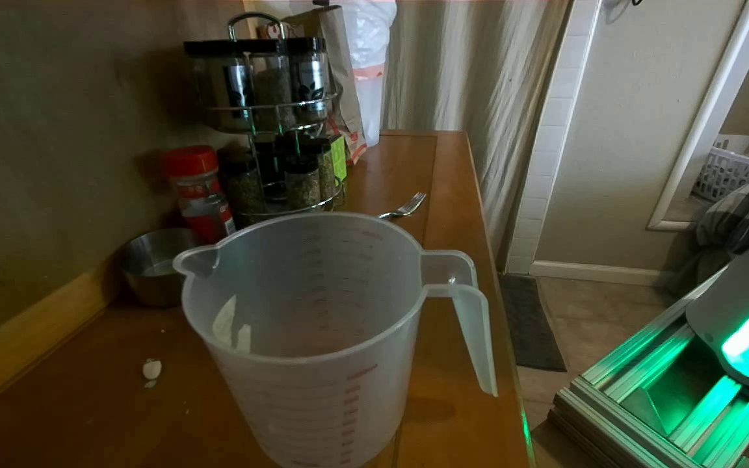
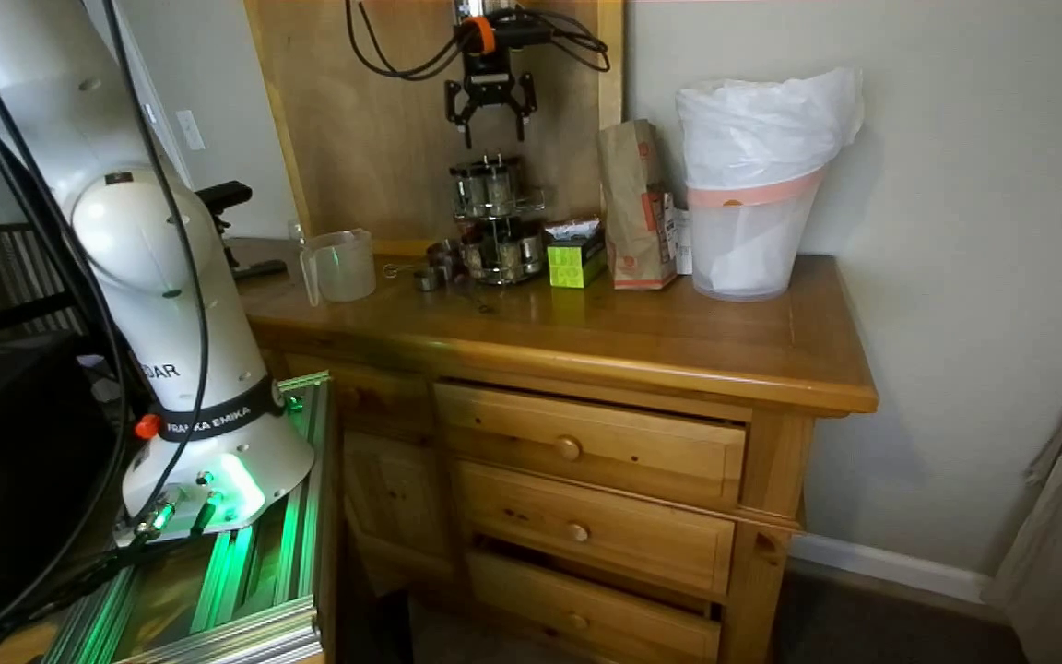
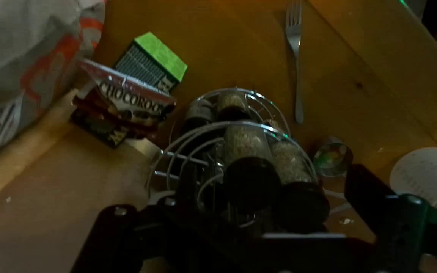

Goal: Move the spice rack to the right

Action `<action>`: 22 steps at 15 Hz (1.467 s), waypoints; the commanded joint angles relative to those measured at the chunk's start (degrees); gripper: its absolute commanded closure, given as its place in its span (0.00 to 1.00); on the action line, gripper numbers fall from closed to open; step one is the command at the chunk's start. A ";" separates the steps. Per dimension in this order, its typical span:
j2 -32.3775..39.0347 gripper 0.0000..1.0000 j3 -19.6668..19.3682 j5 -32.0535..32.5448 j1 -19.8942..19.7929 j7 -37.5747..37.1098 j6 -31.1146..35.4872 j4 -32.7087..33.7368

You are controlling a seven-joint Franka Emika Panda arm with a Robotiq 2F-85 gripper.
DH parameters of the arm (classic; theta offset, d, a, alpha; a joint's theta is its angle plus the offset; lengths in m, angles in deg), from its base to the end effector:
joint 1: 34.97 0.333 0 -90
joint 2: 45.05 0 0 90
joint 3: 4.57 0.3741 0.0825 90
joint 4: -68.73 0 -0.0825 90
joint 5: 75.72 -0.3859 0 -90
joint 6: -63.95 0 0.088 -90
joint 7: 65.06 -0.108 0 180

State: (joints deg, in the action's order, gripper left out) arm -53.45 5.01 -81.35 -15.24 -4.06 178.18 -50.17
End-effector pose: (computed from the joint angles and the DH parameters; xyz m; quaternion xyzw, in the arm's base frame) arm 0.4419 0.2602 0.5543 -0.7179 -0.6946 -0.0396 0.0233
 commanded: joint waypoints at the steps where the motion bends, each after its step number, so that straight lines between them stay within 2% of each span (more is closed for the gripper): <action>1: 4.16 0.00 2.60 -2.90 0.31 6.95 -0.84 5.84; 2: 4.64 0.00 3.40 -1.38 -0.03 6.23 -1.04 6.51; 3: 2.28 0.00 3.43 -1.53 -0.76 4.30 -0.18 3.42; 7: 3.63 0.00 4.28 -1.49 -0.74 4.91 -0.20 4.94; 8: 4.14 0.00 4.59 -1.29 -0.72 2.95 2.32 4.93; 11: 4.84 0.00 5.47 -0.14 -0.68 -4.60 4.28 5.45; 14: 5.74 0.00 6.92 5.02 -0.42 -15.20 1.02 6.38; 16: 6.58 0.00 7.66 5.20 -0.07 -18.82 -2.98 7.24; 18: 7.24 0.00 8.31 3.17 0.35 -18.37 -3.83 7.70; 22: 8.29 0.00 9.26 4.95 0.31 -17.43 0.83 8.18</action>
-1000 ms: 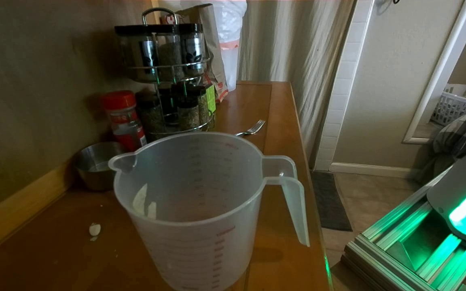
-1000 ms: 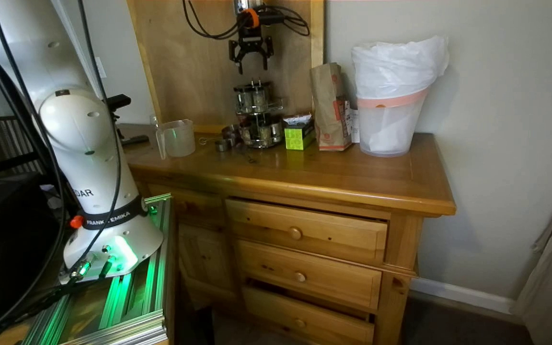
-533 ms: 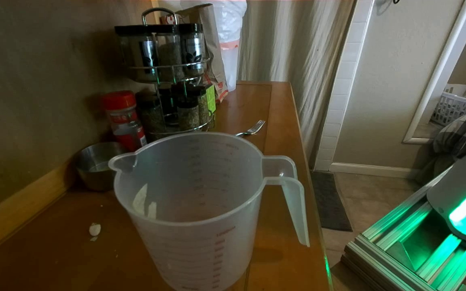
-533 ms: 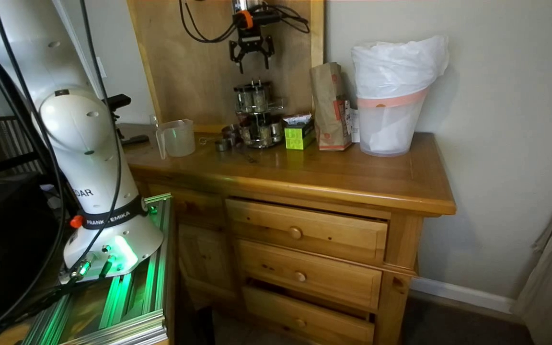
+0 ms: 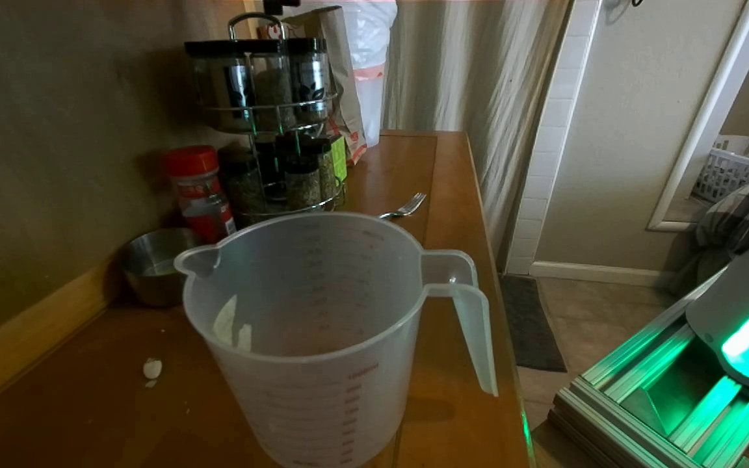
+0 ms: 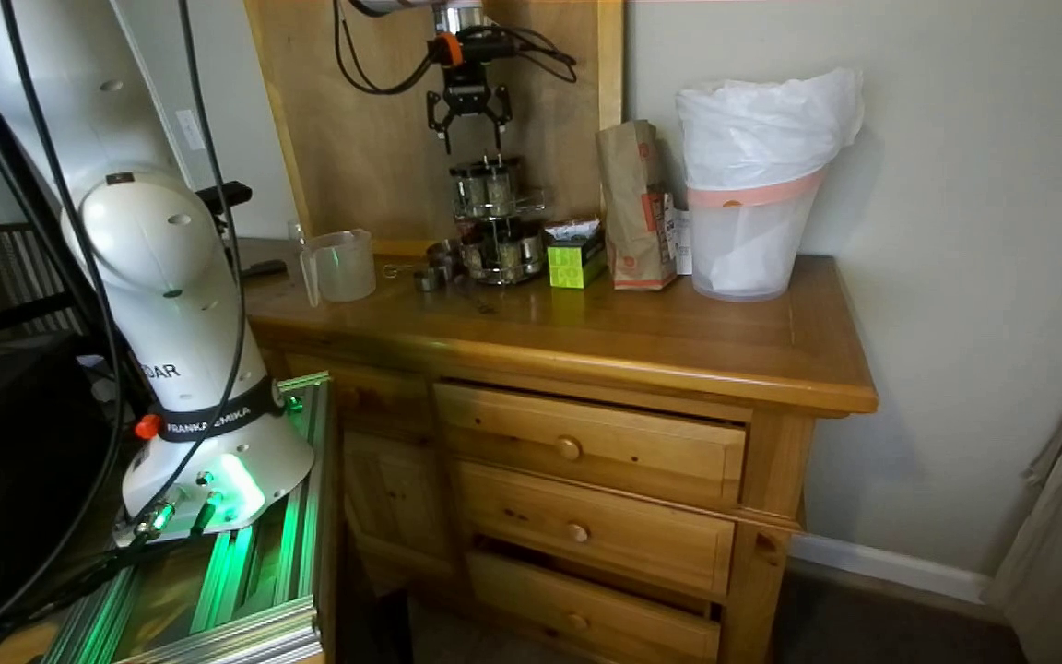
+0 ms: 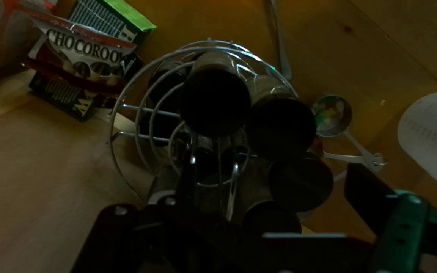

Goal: Move the spice rack to the right

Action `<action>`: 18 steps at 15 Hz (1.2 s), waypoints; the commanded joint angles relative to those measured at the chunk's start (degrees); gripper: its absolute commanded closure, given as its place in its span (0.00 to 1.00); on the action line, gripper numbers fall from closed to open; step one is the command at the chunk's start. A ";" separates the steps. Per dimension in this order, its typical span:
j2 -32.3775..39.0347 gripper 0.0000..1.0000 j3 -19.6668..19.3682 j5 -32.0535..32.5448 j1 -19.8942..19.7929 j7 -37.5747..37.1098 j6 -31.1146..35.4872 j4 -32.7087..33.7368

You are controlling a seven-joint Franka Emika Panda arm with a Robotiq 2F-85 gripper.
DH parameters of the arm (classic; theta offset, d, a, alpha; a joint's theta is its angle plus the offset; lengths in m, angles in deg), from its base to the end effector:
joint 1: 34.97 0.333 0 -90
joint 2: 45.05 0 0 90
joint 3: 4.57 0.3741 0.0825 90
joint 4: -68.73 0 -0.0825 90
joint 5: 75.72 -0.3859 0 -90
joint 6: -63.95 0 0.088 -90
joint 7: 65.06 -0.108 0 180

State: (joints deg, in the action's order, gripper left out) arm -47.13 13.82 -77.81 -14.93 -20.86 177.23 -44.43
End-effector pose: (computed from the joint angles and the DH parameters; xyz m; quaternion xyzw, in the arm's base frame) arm 0.4288 0.3462 0.5425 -0.7555 -0.6549 -0.0188 0.0102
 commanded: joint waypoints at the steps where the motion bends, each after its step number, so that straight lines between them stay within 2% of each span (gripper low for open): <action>1: 2.03 0.00 0.48 1.75 -0.12 -1.03 2.72 2.67; 5: 4.12 0.00 0.16 2.07 -0.68 -2.33 6.06 4.14; 13: 10.09 0.00 -0.13 2.88 -1.34 -3.38 5.98 6.94; 14: 10.61 0.03 -0.11 2.99 -1.38 -3.49 5.78 7.28; 15: 11.01 0.26 -0.05 3.01 -1.39 -3.51 5.56 7.59; 17: 11.49 0.32 0.12 3.32 -1.24 -3.55 5.45 7.97; 18: 11.51 0.39 0.20 3.39 -1.18 -3.54 5.45 8.03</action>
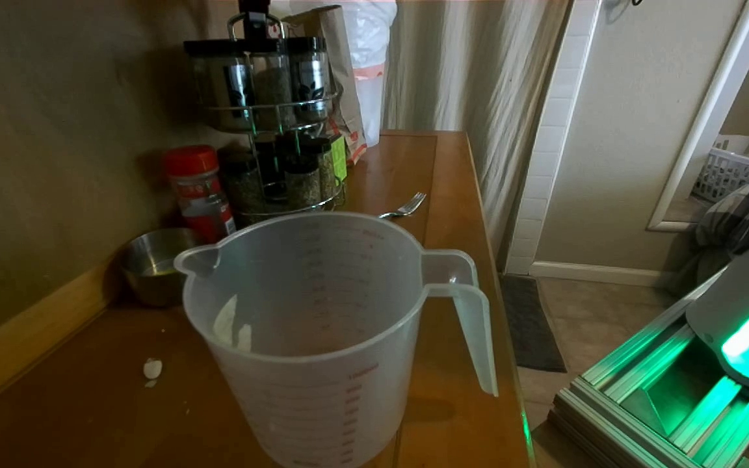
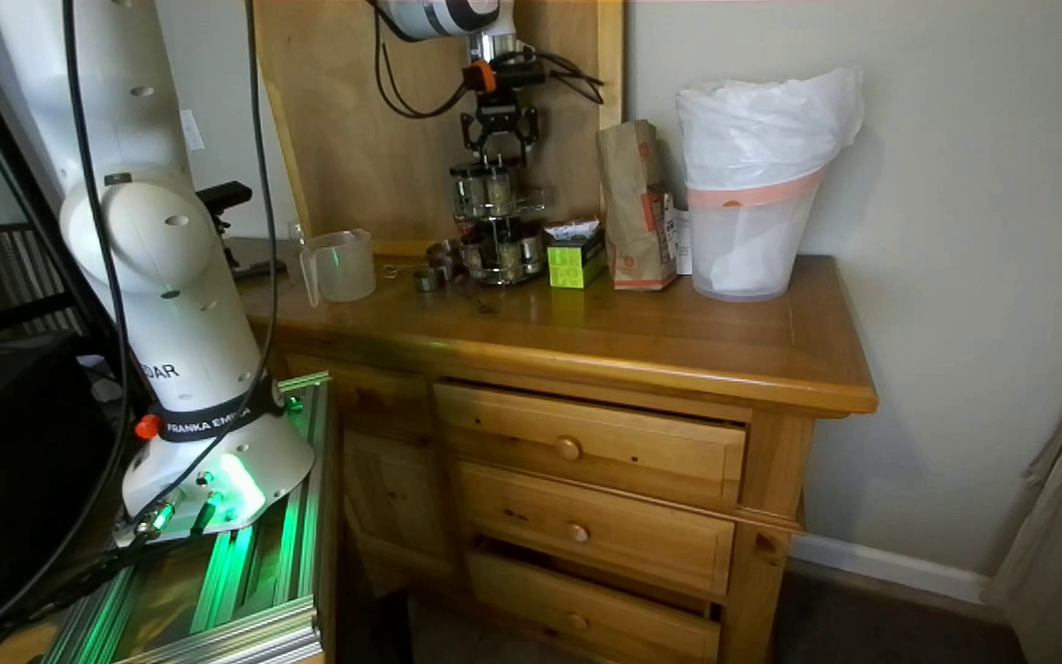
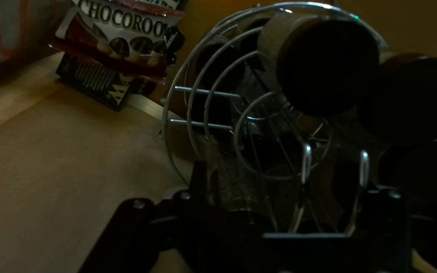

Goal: Move the spice rack to the right

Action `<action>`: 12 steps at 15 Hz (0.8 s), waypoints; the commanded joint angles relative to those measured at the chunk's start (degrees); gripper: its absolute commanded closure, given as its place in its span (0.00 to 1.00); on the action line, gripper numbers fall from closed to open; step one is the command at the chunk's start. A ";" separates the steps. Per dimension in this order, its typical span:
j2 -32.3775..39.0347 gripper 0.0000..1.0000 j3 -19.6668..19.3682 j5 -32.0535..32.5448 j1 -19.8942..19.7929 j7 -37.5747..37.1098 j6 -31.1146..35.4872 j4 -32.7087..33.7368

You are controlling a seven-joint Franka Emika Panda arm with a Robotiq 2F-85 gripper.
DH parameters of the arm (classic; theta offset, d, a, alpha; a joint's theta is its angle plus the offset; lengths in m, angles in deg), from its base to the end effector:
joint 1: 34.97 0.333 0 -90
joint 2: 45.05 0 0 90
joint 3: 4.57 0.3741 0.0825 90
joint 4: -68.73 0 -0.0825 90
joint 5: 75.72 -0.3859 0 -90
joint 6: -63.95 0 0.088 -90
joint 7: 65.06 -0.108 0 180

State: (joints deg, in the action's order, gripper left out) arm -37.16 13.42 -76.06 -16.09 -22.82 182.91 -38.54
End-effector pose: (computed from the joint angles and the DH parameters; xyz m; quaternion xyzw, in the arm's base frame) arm 0.4942 0.3598 0.5048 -0.7725 -0.6335 -0.0376 0.0220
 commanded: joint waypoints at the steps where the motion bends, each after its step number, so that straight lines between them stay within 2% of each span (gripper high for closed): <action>1: 1.48 0.47 0.68 1.67 0.03 -1.62 -0.34 2.20; 8: 0.57 0.96 1.01 2.45 0.14 -3.02 -1.03 2.08; 10: 0.25 1.00 0.98 3.06 0.12 -3.42 -2.09 2.22; 12: -0.03 1.00 1.03 3.57 0.17 -3.75 -3.14 2.44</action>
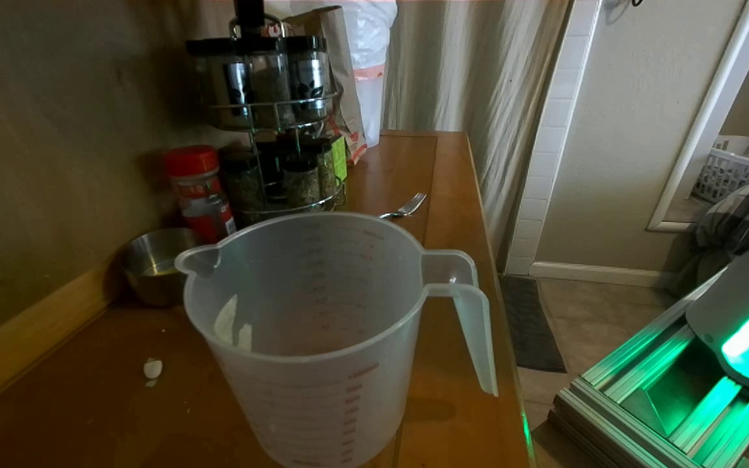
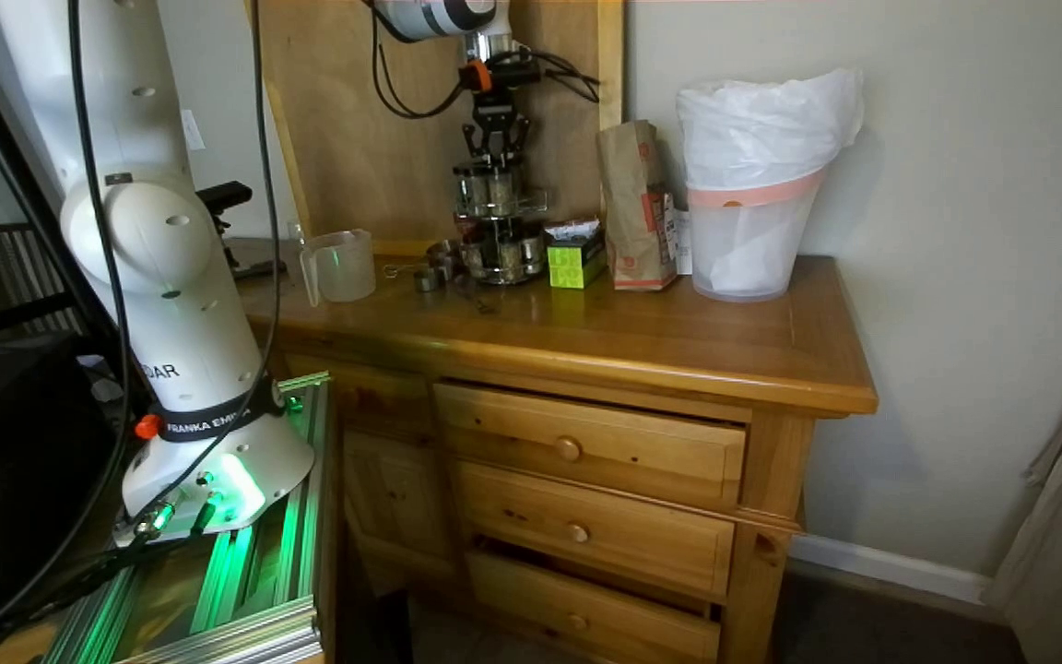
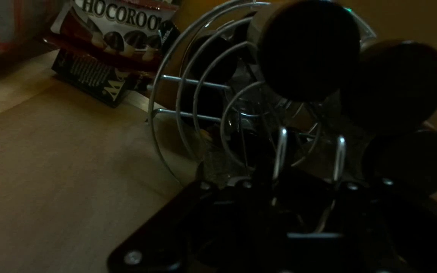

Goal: Move the spice rack to the right

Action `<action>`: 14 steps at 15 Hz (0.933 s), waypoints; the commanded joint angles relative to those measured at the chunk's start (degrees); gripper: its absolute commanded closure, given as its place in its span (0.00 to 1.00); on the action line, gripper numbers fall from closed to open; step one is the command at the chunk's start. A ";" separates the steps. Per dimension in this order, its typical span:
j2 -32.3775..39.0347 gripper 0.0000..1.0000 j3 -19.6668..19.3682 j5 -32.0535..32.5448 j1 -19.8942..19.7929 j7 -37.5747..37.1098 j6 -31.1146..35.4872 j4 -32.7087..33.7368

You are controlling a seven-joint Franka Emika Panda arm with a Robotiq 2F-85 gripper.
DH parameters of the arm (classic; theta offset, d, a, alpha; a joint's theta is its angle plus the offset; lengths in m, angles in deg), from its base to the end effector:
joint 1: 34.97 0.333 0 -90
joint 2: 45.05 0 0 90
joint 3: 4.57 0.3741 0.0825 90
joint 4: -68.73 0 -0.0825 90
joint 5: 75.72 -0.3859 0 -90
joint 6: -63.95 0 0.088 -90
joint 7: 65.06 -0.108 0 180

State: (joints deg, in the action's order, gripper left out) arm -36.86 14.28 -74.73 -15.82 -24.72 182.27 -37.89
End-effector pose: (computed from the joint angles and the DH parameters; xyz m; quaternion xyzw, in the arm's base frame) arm 0.4897 0.3689 0.5065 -0.7738 -0.6323 -0.0348 0.0145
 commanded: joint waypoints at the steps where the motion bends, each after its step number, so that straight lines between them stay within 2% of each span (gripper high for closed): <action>1: -0.53 0.98 0.29 2.14 -0.11 -1.67 -3.64 2.13; 14: -0.72 0.98 0.93 1.32 -0.04 0.19 -13.65 7.12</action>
State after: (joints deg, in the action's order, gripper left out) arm -36.88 14.77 -74.13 -15.81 -24.89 172.85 -35.25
